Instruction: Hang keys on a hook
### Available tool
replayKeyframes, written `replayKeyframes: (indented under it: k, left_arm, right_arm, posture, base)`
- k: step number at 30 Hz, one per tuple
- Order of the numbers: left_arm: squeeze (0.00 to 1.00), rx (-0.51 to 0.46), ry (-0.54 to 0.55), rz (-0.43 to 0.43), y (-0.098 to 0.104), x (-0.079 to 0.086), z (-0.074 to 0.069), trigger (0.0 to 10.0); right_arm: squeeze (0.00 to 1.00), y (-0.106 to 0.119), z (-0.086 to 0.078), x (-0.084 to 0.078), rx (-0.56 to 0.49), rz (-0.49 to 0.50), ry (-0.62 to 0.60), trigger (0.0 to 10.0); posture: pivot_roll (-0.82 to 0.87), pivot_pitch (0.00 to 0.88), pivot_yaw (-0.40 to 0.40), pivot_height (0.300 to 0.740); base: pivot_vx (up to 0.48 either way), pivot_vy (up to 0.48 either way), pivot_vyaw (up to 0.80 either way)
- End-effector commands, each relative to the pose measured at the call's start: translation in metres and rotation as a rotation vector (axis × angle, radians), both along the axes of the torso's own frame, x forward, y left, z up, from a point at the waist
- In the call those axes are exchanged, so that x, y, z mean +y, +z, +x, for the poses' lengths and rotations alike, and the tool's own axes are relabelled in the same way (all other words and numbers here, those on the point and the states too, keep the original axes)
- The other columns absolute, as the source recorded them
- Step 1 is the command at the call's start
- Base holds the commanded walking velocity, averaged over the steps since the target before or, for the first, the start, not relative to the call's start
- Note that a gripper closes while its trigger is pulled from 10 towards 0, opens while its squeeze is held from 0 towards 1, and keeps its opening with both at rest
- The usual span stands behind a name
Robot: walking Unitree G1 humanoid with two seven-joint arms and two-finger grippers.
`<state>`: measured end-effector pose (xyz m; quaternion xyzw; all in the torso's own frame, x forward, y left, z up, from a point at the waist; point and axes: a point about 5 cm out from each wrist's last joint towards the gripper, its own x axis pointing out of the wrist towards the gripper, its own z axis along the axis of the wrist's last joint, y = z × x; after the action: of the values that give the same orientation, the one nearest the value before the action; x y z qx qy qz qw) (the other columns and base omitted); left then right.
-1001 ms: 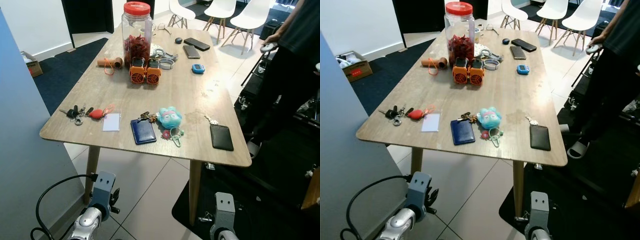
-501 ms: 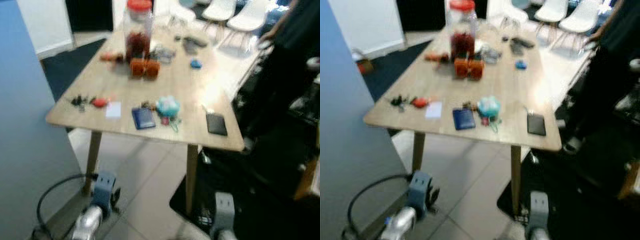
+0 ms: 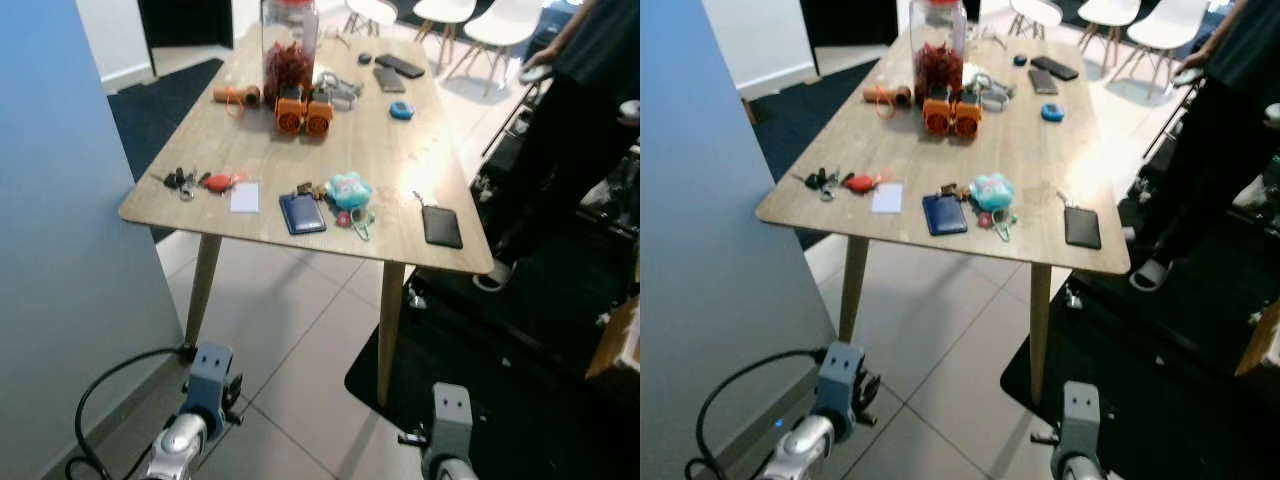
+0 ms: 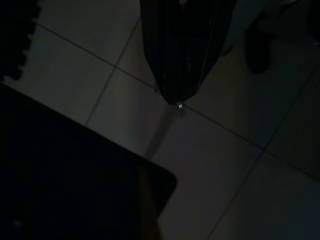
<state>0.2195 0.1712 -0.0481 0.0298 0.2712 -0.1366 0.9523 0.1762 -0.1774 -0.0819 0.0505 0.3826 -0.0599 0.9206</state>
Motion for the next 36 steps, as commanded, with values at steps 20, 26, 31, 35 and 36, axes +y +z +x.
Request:
replayKeyframes:
  k: [20, 26, 31, 35, 36]
  left_arm:
    - [0.00, -0.023, 0.005, 0.000, 0.0012, -0.0033, 0.0007, 10.0]
    - [0.00, -0.028, 0.011, 0.001, 0.0014, -0.0042, 0.0011, 10.0]
    - [0.00, -0.029, 0.020, 0.000, 0.0015, -0.0037, 0.0011, 10.0]
    - [0.00, -0.028, 0.027, 0.003, 0.0013, -0.0028, 0.0011, 10.0]
    - [0.00, -0.028, 0.027, 0.003, 0.0013, -0.0028, 0.0011, 10.0]
  right_arm:
    - [0.00, 0.0023, 0.0040, 0.0000, -0.014, -0.030, 0.064, 10.0]
    - [0.00, 0.0027, 0.0045, -0.0007, -0.016, -0.032, 0.075, 10.0]
    - [0.00, 0.0028, 0.0045, -0.0025, -0.014, -0.037, 0.081, 10.0]
    - [0.00, 0.0035, 0.0057, -0.0036, -0.016, -0.041, 0.084, 10.0]
    - [0.00, 0.0035, 0.0057, -0.0036, -0.016, -0.041, 0.084, 10.0]
  posture:
    - [0.08, 0.026, -0.069, 0.740]
    - [0.08, 0.022, -0.076, 0.740]
    - [0.08, 0.022, -0.080, 0.740]
    - [0.08, 0.018, -0.081, 0.740]
    - [0.08, 0.018, -0.081, 0.740]
  base:
    - [0.000, 0.000, 0.32]
    - [0.000, 0.000, 0.80]
    - [0.000, 0.000, 0.80]
    - [0.000, 0.000, 0.80]
    - [0.000, 0.000, 0.80]
